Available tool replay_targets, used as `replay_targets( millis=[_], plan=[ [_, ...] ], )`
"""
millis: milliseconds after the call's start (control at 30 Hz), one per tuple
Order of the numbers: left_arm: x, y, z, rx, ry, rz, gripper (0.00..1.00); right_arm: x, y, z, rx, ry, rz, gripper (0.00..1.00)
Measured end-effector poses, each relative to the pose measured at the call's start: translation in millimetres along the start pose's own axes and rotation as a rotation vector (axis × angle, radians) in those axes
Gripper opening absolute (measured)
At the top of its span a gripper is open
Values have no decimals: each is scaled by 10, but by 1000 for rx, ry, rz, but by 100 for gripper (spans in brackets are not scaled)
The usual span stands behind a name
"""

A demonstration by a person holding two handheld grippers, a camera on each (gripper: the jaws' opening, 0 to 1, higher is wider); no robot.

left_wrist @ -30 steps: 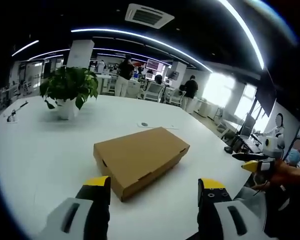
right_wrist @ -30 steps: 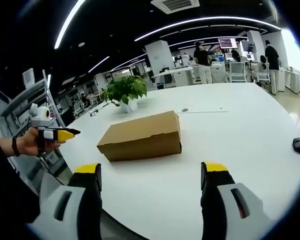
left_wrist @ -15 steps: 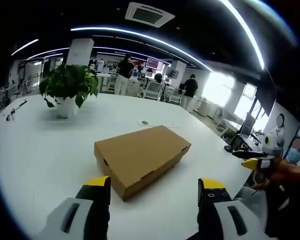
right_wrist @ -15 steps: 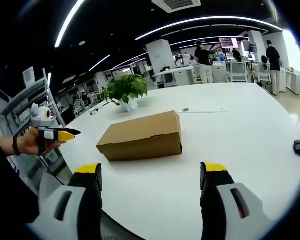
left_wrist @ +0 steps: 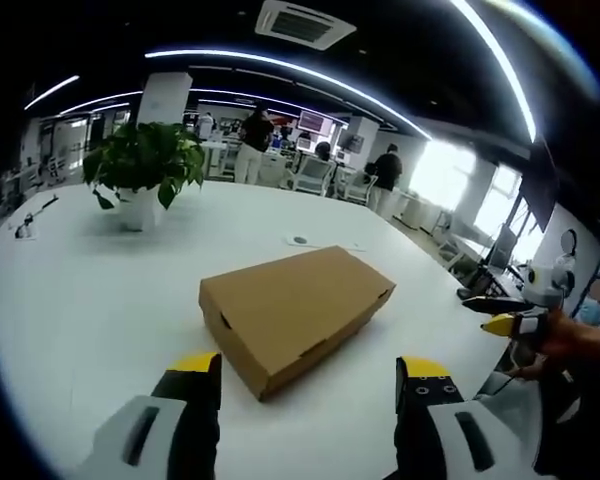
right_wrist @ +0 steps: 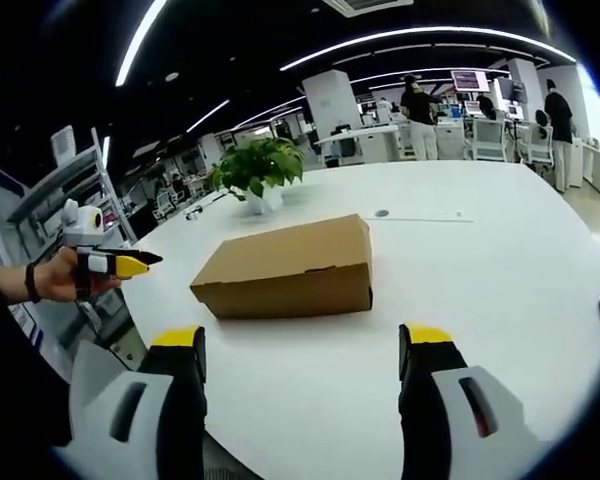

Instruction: Operate the shoe box by opening the lid, removing the specified soft item, and placing it in the target area until the item is outside and the box remains undamaged.

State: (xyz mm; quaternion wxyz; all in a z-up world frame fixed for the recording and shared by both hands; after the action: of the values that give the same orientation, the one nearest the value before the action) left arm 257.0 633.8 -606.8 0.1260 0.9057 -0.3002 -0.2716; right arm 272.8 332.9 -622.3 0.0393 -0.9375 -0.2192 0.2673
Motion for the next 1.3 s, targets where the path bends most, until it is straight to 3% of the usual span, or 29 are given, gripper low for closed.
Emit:
replay_targets(
  millis=[900, 1300],
  plan=[
    [279, -373, 123, -37, -58, -23, 74, 927, -35, -53, -36, -101, -96, 72],
    [507, -544, 320, -58, -85, -42, 73, 1303, 46, 33, -91, -154, -91, 69]
  ],
)
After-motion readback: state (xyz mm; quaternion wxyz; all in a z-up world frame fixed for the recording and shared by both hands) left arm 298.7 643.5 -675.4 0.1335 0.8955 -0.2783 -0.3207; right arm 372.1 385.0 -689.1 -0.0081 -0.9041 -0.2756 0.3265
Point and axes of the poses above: the point that each gripper's makers call its tool centre point, and the gripper's own axes: x roughly forward along the fingers, y roughly to its right, z roughly out of its underside, the point moved 3 cm from there along -x, roughly backward along the fingers, and after that the axes turned 12 degrees about z, right-handed, at the moved point
